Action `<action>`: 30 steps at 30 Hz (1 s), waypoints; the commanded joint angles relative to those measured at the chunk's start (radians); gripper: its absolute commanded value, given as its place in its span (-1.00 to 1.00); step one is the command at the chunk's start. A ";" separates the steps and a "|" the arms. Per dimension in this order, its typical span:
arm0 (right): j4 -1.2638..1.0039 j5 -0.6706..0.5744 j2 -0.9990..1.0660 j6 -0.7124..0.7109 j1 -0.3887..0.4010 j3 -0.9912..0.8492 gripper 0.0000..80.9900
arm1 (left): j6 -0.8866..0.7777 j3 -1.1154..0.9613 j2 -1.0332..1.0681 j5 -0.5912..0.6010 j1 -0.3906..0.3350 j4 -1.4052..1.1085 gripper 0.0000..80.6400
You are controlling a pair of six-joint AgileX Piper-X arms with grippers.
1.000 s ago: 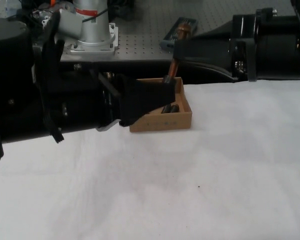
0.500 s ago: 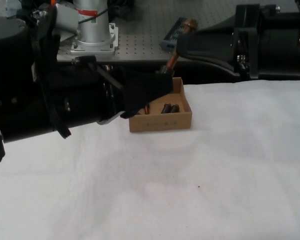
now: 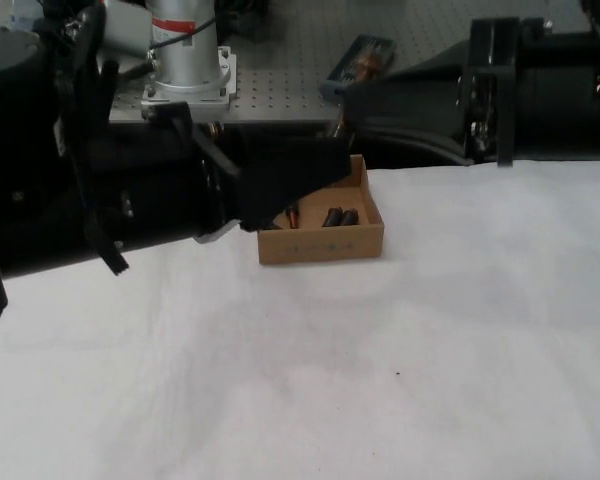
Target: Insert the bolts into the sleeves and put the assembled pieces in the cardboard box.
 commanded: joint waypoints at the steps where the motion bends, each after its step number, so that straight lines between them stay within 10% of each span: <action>1: 0.008 -0.053 0.001 -0.008 0.001 -0.003 -0.93 | 0.037 -0.016 -0.011 0.037 0.003 -0.042 -0.98; 15: 0.016 -0.076 0.001 -0.008 0.001 -0.003 -0.96 | 0.139 -0.016 -0.011 0.030 0.003 -0.042 -0.98; 21: 0.016 -0.037 0.001 0.041 0.001 -0.003 0.03 | 0.179 -0.016 -0.011 0.030 0.003 -0.042 -0.98; 30: 0.080 -0.038 0.001 0.011 0.001 -0.003 -0.06 | 0.179 -0.016 -0.011 0.012 0.003 -0.042 -0.98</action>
